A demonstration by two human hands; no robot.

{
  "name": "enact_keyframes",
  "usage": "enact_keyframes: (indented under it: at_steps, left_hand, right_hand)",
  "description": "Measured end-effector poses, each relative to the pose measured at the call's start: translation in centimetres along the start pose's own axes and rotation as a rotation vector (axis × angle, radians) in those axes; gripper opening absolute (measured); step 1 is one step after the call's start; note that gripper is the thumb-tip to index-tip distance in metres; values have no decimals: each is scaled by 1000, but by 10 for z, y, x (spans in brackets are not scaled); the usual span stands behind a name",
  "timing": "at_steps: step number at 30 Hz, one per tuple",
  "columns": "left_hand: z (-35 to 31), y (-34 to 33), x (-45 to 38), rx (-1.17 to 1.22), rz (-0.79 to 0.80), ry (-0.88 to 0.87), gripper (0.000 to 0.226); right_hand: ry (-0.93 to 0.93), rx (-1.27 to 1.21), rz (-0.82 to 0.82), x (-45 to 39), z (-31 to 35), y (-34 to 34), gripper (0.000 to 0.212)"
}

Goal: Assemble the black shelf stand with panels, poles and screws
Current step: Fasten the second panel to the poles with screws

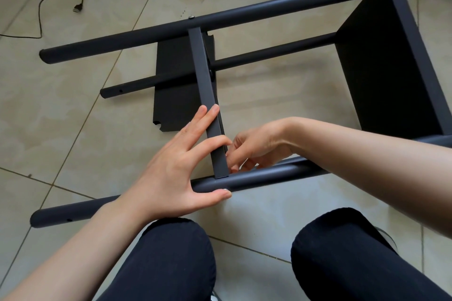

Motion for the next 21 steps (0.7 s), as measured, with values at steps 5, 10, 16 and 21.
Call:
enact_keyframes:
  at_steps: [5,10,16,21]
  left_hand:
    - [0,0,0,-2,-5,4,67]
    - [0,0,0,-12,-12,4,66]
    - [0,0,-1,-8,-9,0,66]
    - [-1,0,0,-9,-13,4,66]
  right_hand:
    - [20,-17,20,4,2,2,13]
    - [9,-1,8,6,0,5,21]
    - [20,-30,12,5,2,2,16]
    - [12,7,-9,7,4,5,25]
Point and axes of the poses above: each hand's wrist, its own x-axis away from the middle knuckle, its own y-axis out of the back of the hand, z = x × y, the point moved 9 cm from there along -x, towards the middle knuckle, and after that the axes turned 2 degrees about -z, right-handed, at the moved point
